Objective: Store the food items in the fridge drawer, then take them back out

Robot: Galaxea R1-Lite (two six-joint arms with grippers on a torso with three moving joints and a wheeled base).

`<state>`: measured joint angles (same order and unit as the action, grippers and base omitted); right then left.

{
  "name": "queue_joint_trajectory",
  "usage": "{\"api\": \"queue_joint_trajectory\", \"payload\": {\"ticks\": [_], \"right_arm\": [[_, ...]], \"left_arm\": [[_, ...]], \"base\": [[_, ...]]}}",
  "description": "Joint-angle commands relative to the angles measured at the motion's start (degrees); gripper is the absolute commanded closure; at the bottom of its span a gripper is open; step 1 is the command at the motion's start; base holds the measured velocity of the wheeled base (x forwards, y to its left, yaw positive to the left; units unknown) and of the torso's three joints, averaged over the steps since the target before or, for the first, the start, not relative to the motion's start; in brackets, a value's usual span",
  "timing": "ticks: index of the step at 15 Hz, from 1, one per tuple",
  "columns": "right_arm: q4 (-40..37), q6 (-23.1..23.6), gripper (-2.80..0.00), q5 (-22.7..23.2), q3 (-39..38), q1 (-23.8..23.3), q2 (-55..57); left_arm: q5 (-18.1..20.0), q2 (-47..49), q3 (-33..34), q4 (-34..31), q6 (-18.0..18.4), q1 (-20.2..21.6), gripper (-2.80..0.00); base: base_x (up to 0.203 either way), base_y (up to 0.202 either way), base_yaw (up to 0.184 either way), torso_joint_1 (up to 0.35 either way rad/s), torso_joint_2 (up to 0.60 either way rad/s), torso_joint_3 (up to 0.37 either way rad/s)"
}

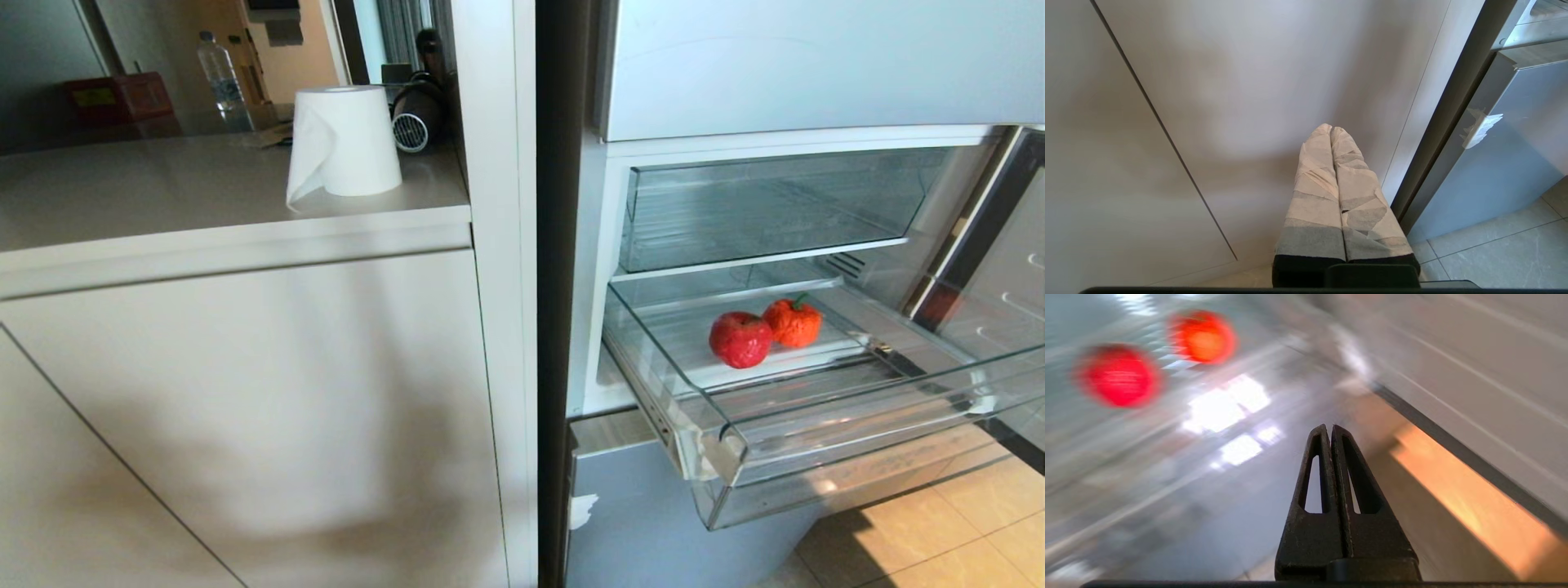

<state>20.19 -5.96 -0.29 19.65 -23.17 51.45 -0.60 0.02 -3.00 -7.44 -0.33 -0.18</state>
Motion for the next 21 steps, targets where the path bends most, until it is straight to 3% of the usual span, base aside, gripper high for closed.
{"api": "queue_joint_trajectory", "payload": {"ticks": [1,4,6,11,15,21], "right_arm": [[-0.6,-0.4,0.0,2.4,-2.7,-8.5,0.0],[-0.9,-0.5,0.0,9.9,-6.6,-12.1,8.1],[-0.8,-0.3,0.0,15.9,-7.0,-12.4,12.4],[6.7,-0.3,0.0,24.8,-6.9,-10.8,22.4],[11.2,-1.8,0.0,26.6,-3.6,-6.2,29.2],[25.5,-14.5,0.0,27.0,3.5,7.0,41.0]], "left_arm": [[0.0,0.0,-0.1,0.0,0.0,0.0,0.0],[0.0,0.0,0.0,0.0,0.0,0.0,0.0],[0.0,0.0,0.0,0.0,0.0,0.0,0.0],[0.0,0.0,0.0,0.0,0.0,0.0,0.0],[0.0,0.0,0.0,0.0,0.0,0.0,0.0],[0.0,0.0,0.0,0.0,0.0,0.0,0.0]], "base": [[0.0,0.0,0.0,0.0,0.0,0.0],[0.0,0.0,0.0,0.0,0.0,0.0],[0.0,0.0,0.0,0.0,0.0,0.0],[0.0,0.0,0.0,0.0,0.0,0.0],[0.0,0.0,0.0,0.0,0.0,0.0],[0.0,0.0,0.0,0.0,0.0,0.0]]}}
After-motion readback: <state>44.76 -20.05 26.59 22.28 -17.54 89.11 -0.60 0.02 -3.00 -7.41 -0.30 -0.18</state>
